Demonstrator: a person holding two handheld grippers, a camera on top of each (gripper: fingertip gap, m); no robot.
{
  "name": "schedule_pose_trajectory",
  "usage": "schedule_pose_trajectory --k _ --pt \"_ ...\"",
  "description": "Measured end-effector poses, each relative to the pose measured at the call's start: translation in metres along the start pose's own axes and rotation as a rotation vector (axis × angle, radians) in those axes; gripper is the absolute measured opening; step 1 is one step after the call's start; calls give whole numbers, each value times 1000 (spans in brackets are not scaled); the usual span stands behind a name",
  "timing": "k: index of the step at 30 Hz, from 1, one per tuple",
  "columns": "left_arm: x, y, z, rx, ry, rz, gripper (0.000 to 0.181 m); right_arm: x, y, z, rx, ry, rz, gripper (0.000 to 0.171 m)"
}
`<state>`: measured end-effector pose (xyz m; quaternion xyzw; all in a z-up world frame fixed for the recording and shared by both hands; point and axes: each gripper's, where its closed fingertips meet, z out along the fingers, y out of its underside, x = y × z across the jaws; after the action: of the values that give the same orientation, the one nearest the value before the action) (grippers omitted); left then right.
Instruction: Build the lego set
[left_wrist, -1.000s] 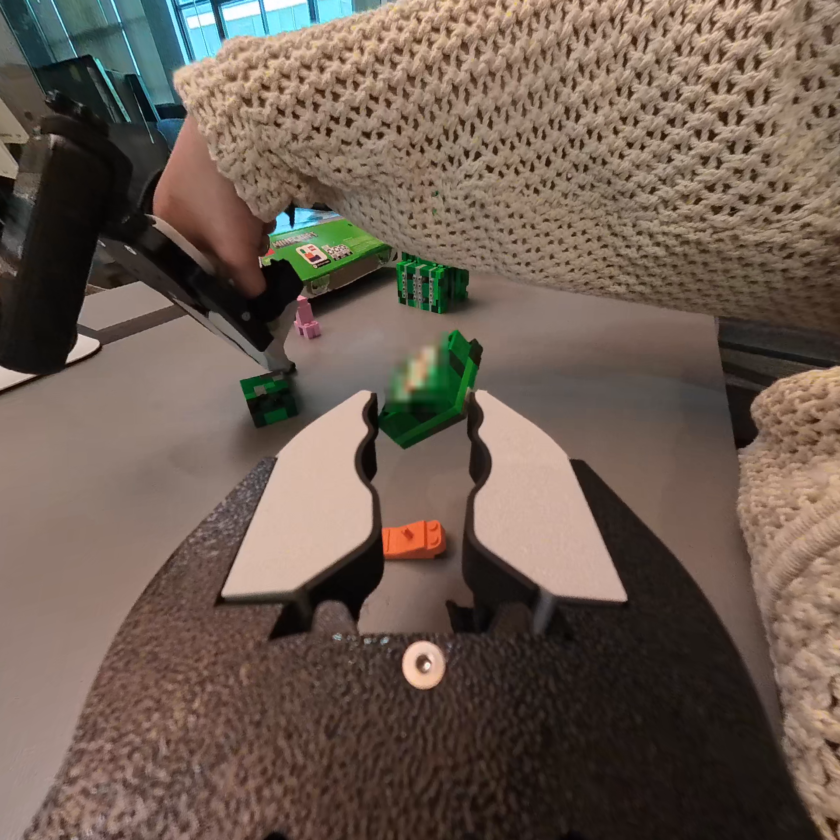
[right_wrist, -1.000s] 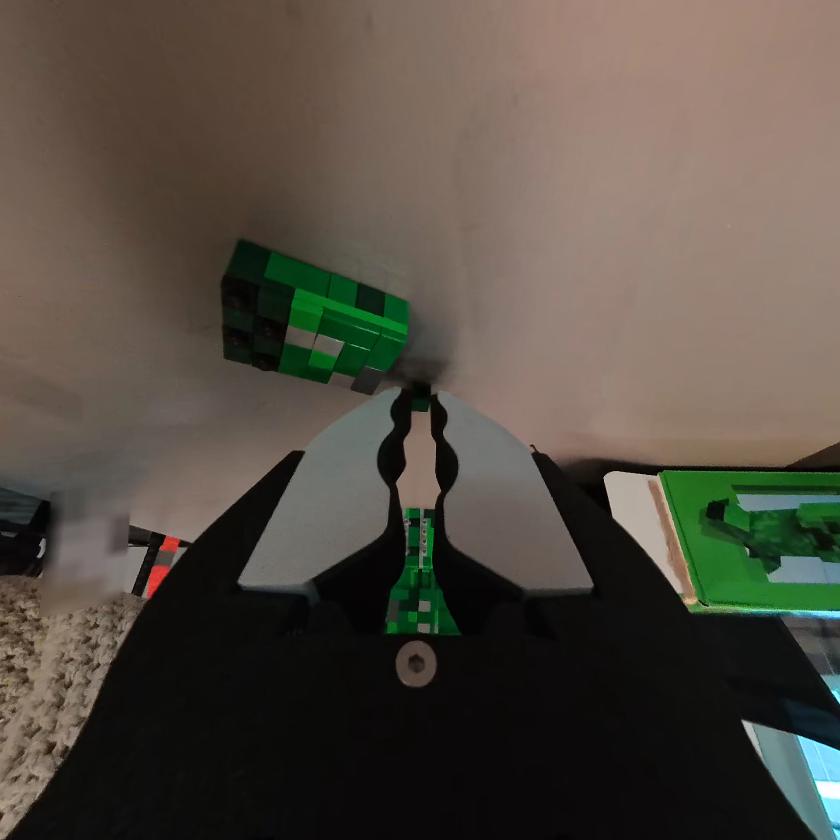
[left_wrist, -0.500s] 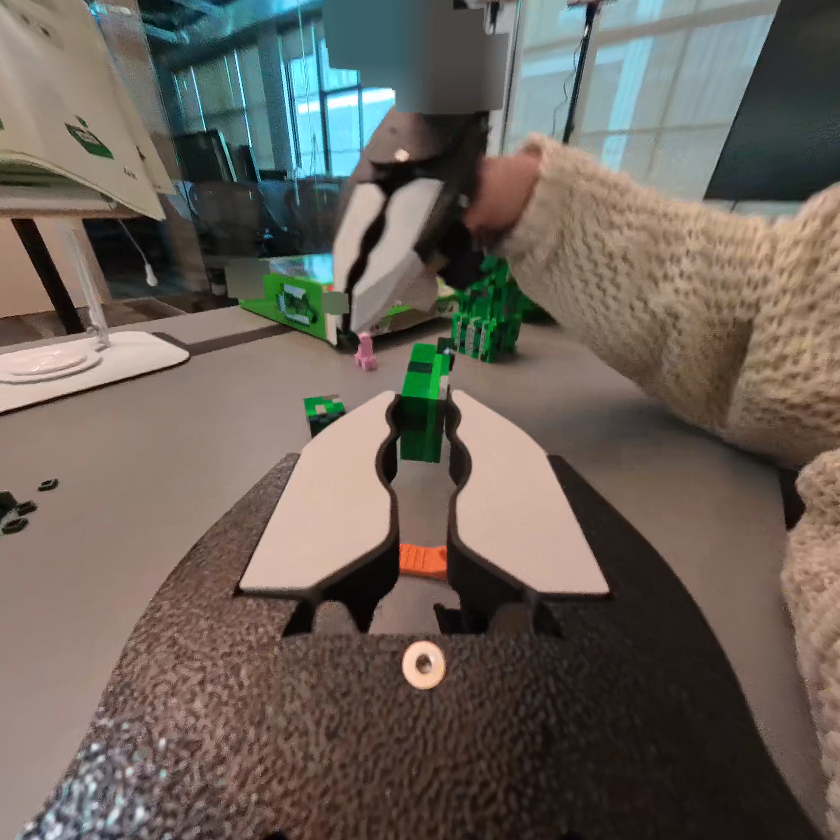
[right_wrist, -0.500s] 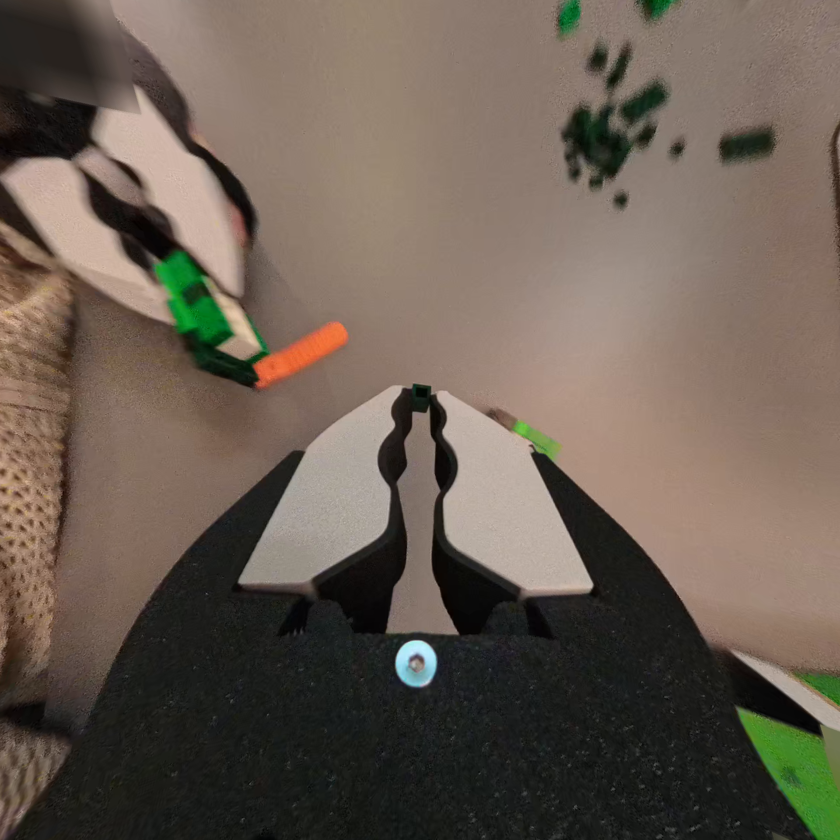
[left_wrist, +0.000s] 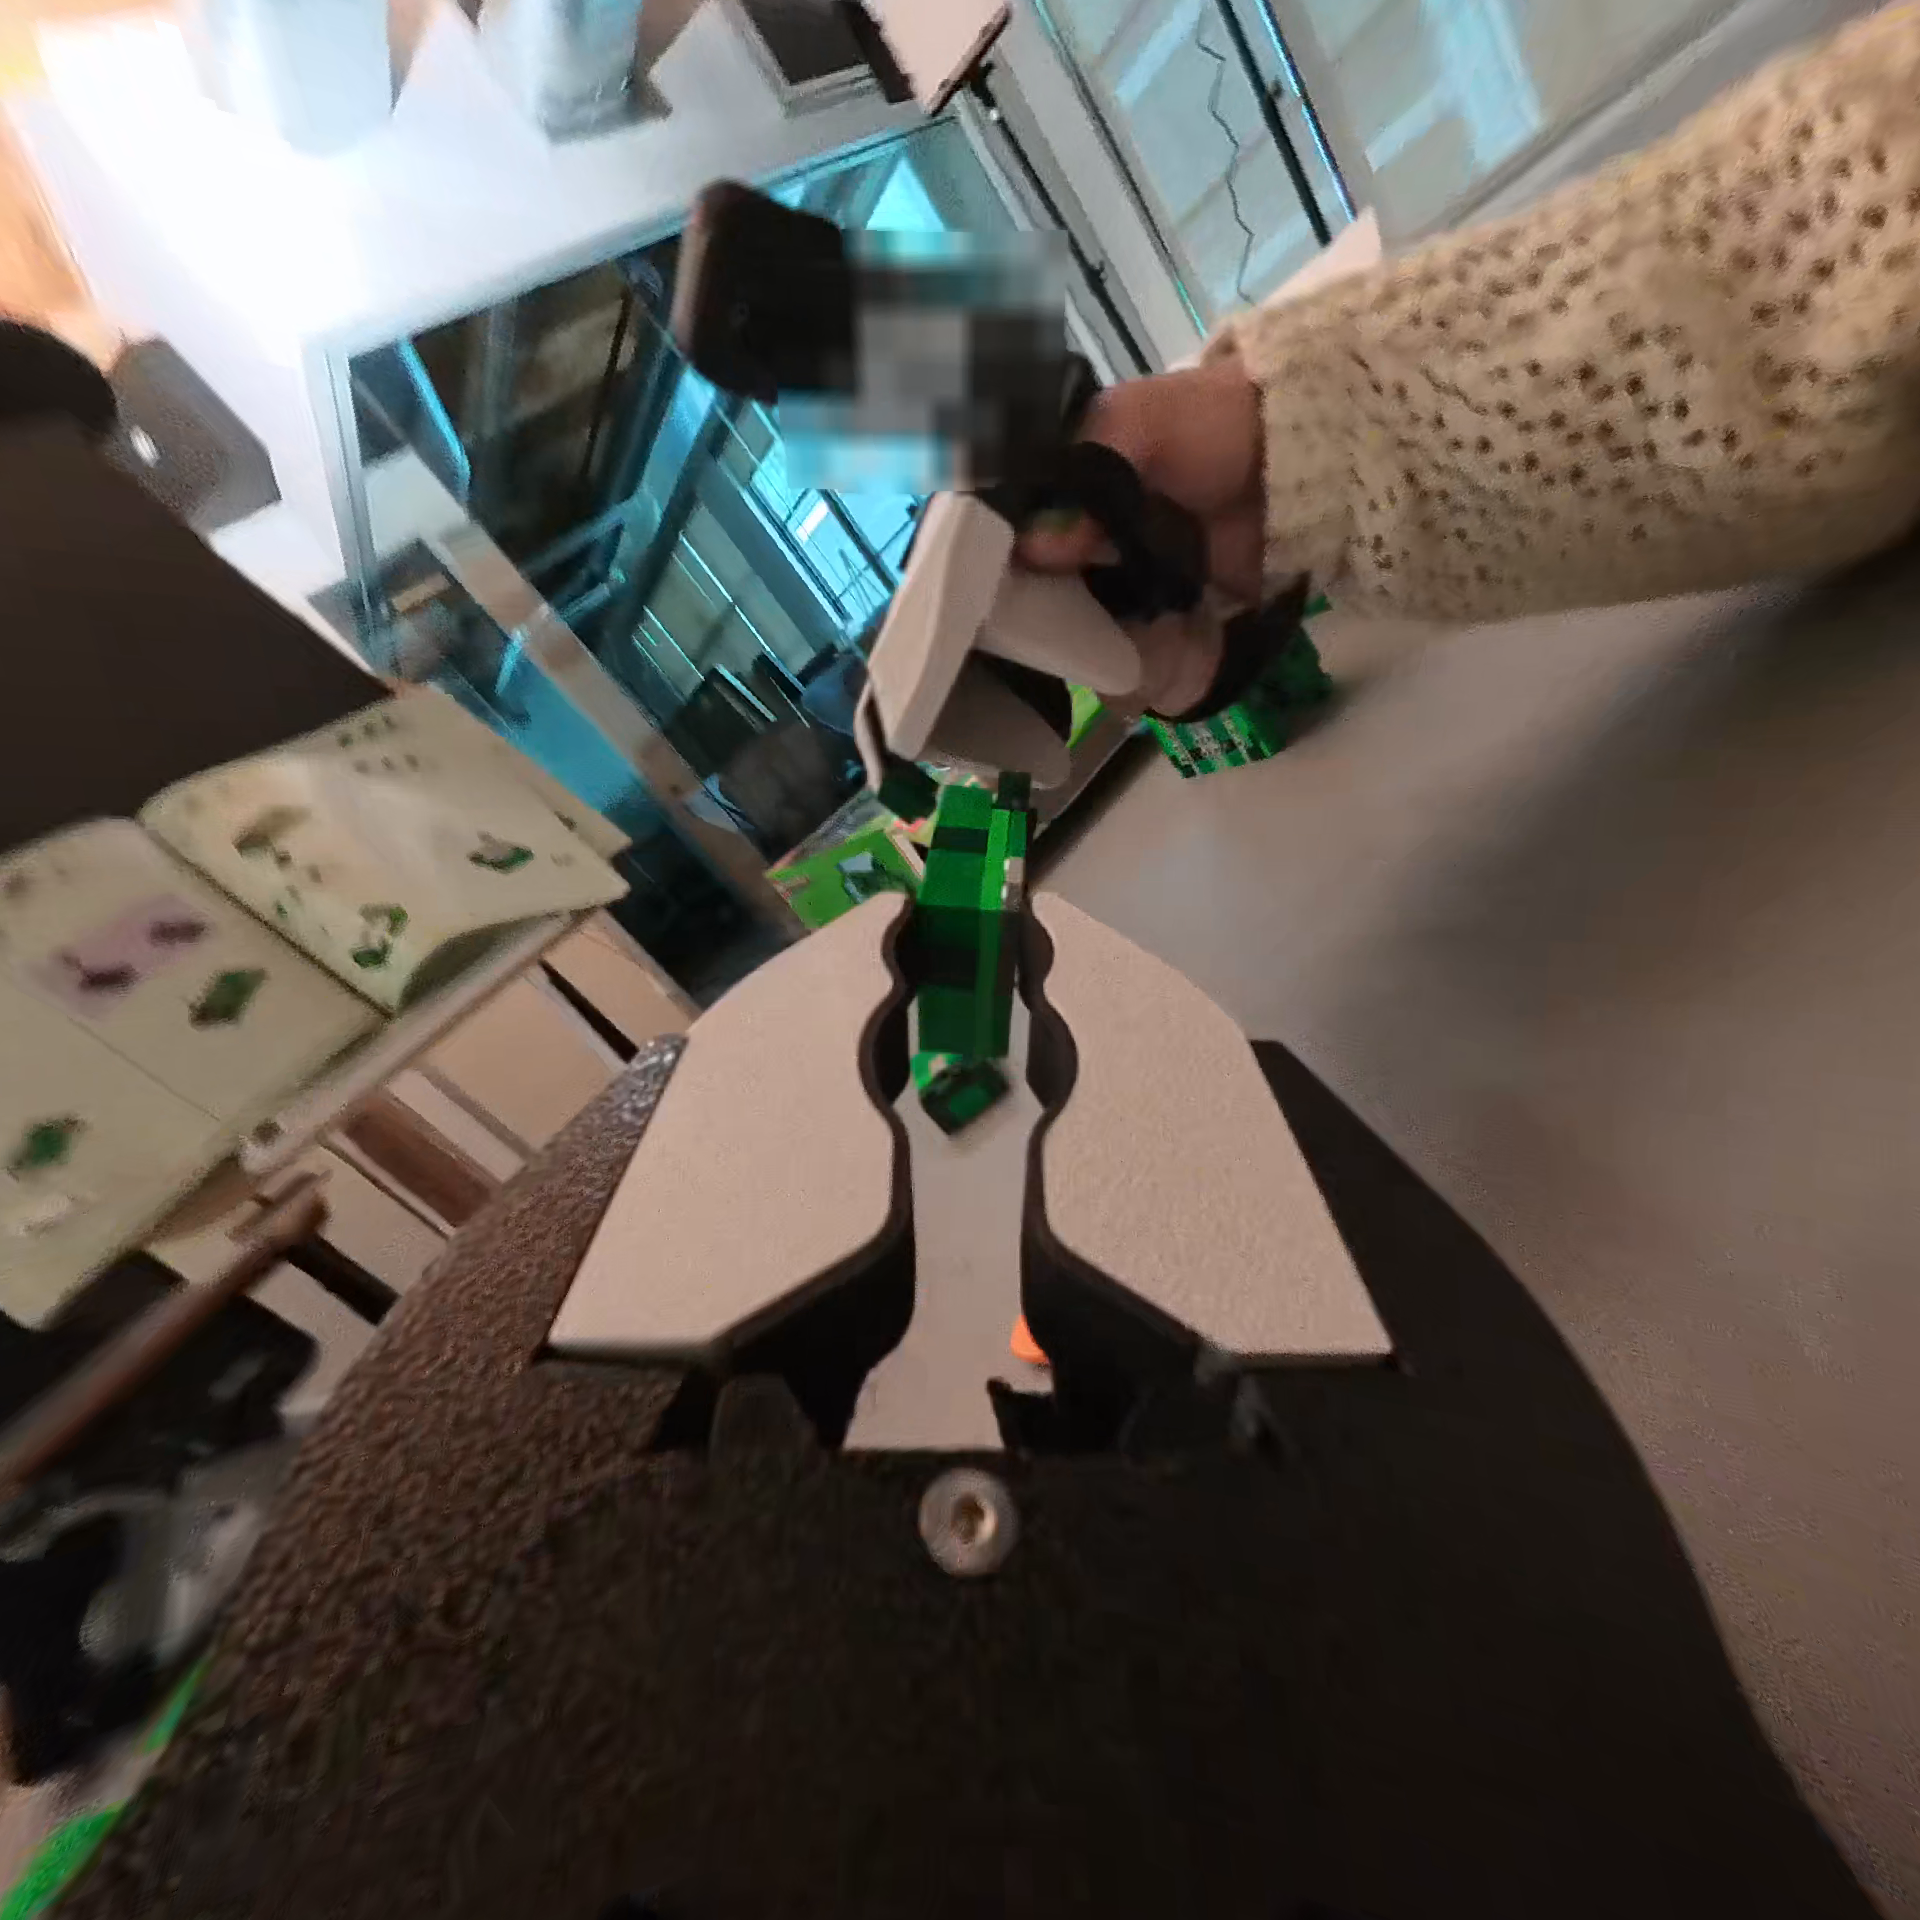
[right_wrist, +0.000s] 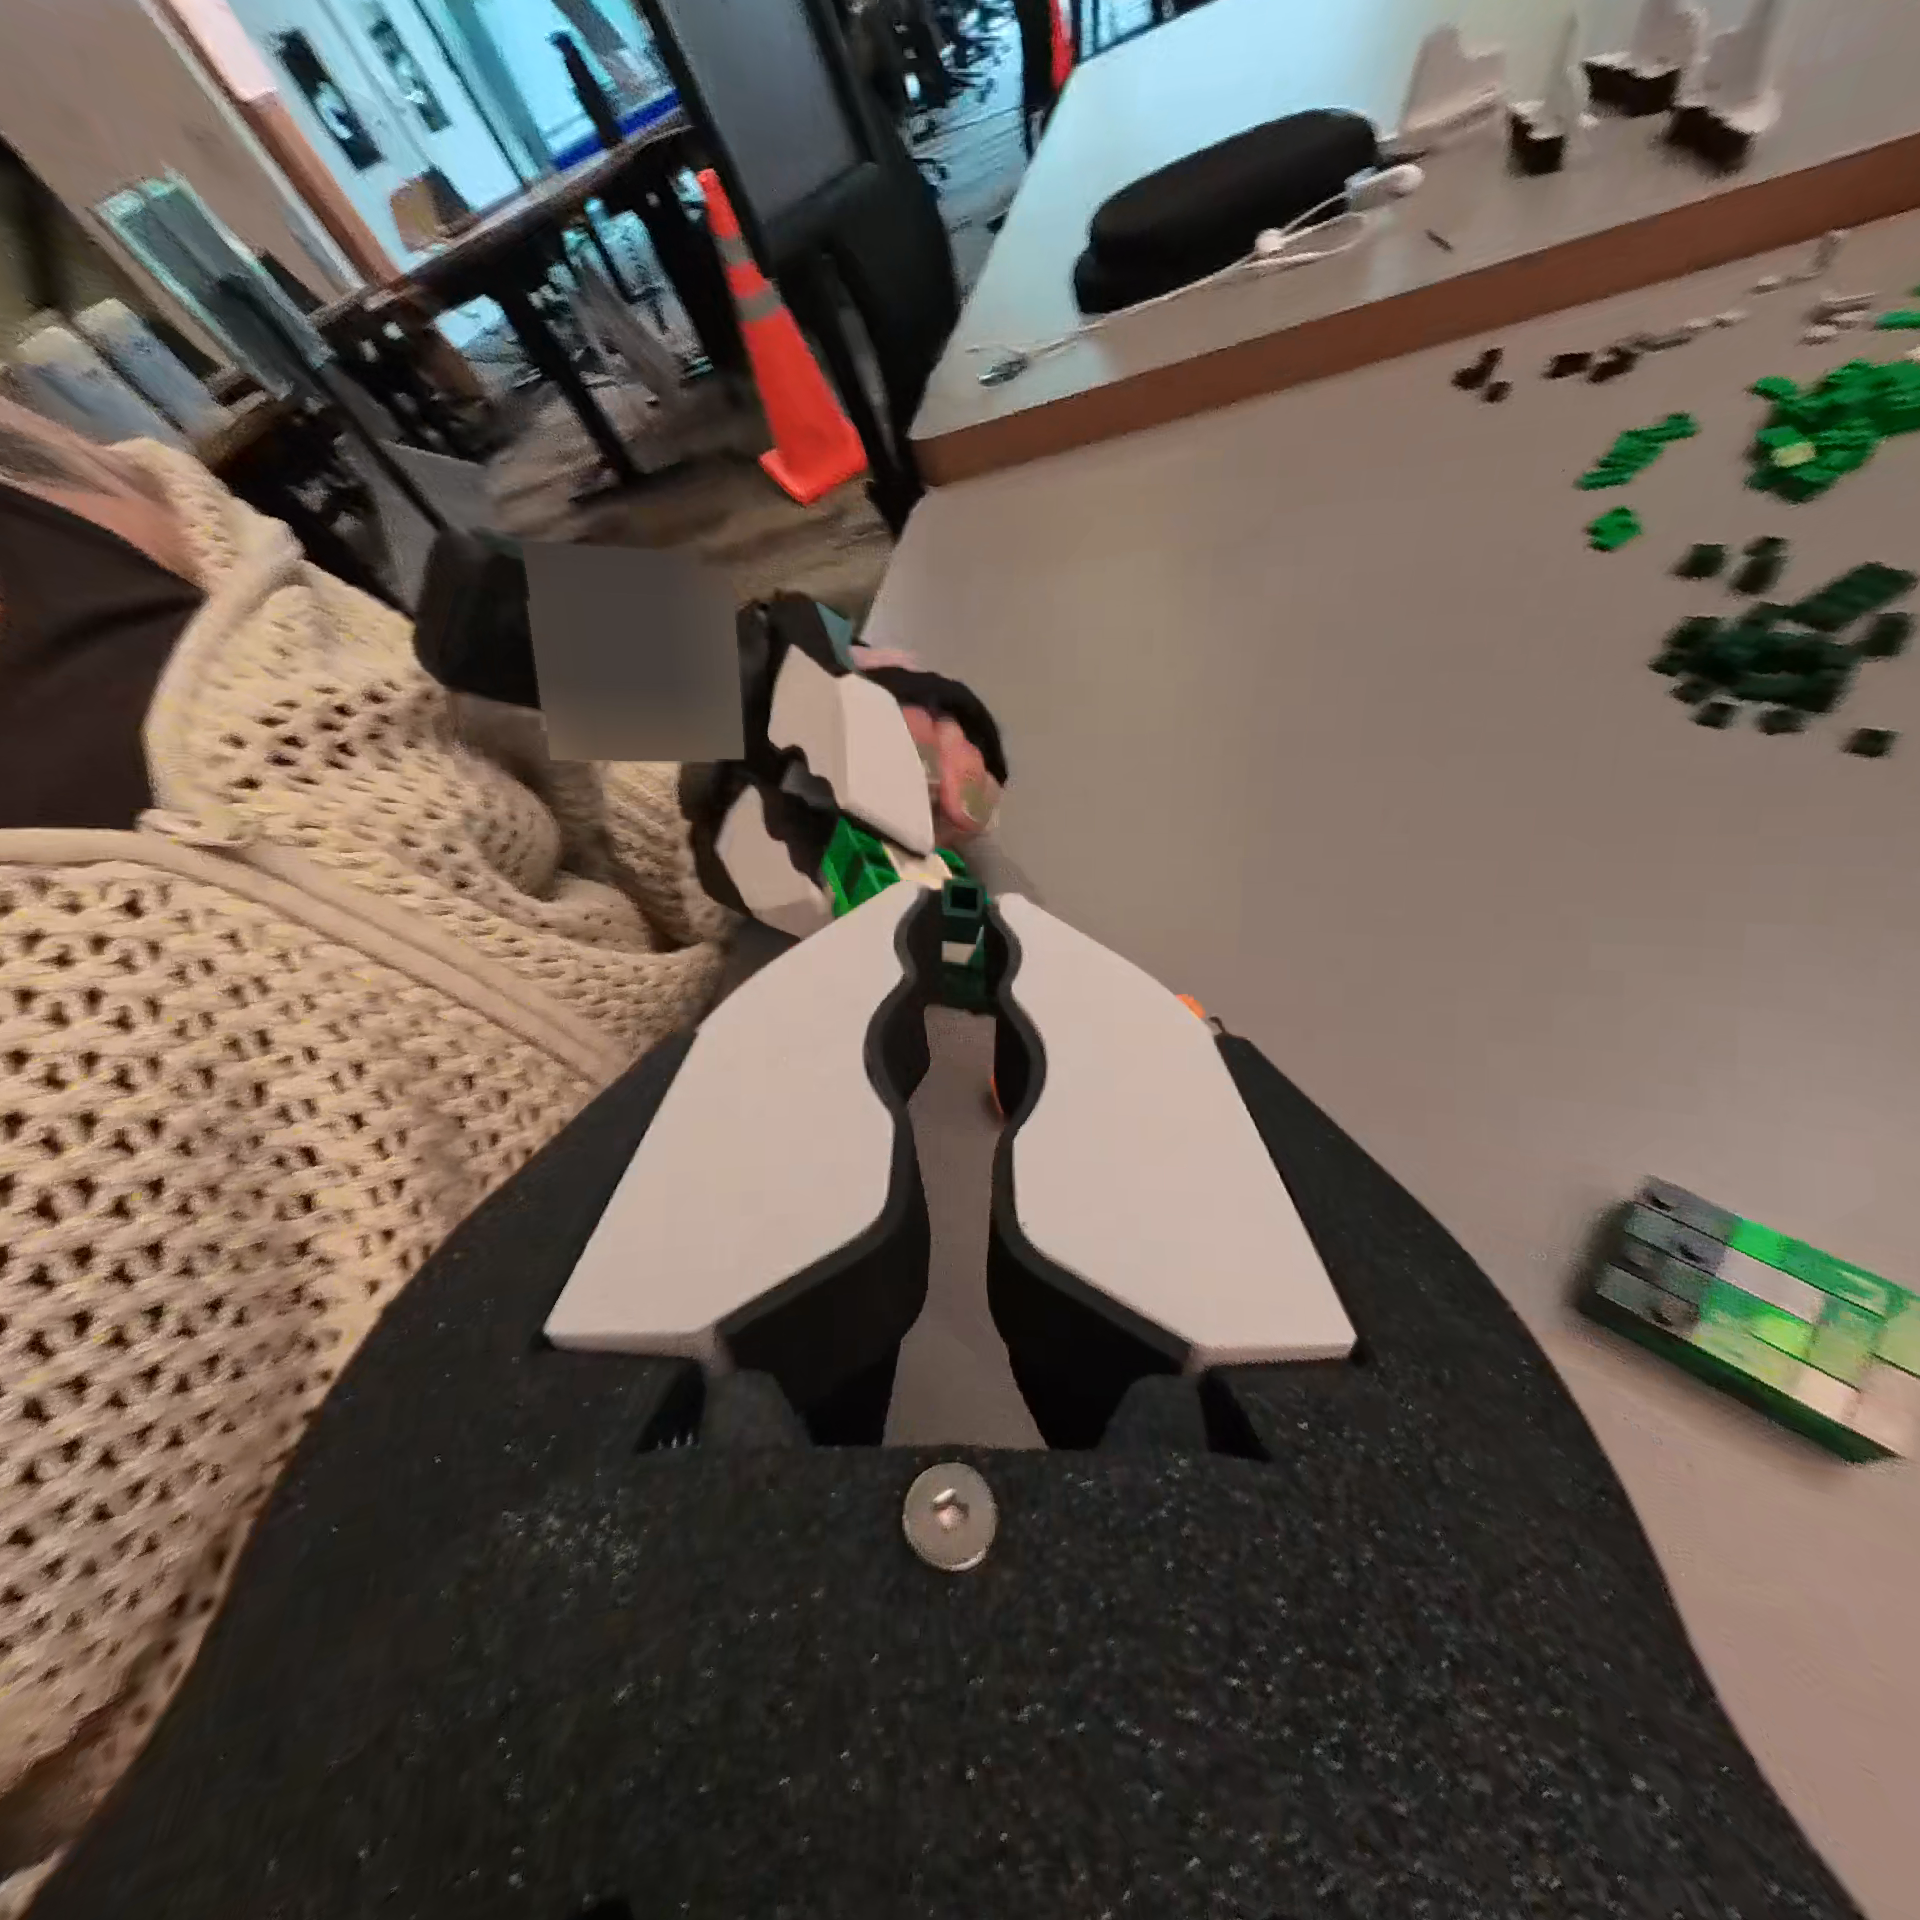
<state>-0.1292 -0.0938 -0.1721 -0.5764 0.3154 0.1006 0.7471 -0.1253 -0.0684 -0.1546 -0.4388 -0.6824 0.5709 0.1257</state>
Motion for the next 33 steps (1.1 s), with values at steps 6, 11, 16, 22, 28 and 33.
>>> schedule_pose_trajectory --k 6,11,16,22,28,33 --pt "6 -9 -1 33 -20 170 18 -21 9 -2 -166 -88 -40 7" --pt "5 -16 -4 66 -48 206 18 -29 6 -3 -256 -118 -88 7" --pt "3 -20 -5 81 -62 218 18 -36 3 -1 -368 -147 -123 7" --pt "7 -21 -5 95 -38 215 18 -40 7 -2 -536 -194 -120 7" --pt "7 -22 -6 96 -39 217 18 -41 7 -2 -619 -187 -130 7" --pt "7 -23 -6 103 -44 217 18 -42 8 -2 -642 -182 -140 9"
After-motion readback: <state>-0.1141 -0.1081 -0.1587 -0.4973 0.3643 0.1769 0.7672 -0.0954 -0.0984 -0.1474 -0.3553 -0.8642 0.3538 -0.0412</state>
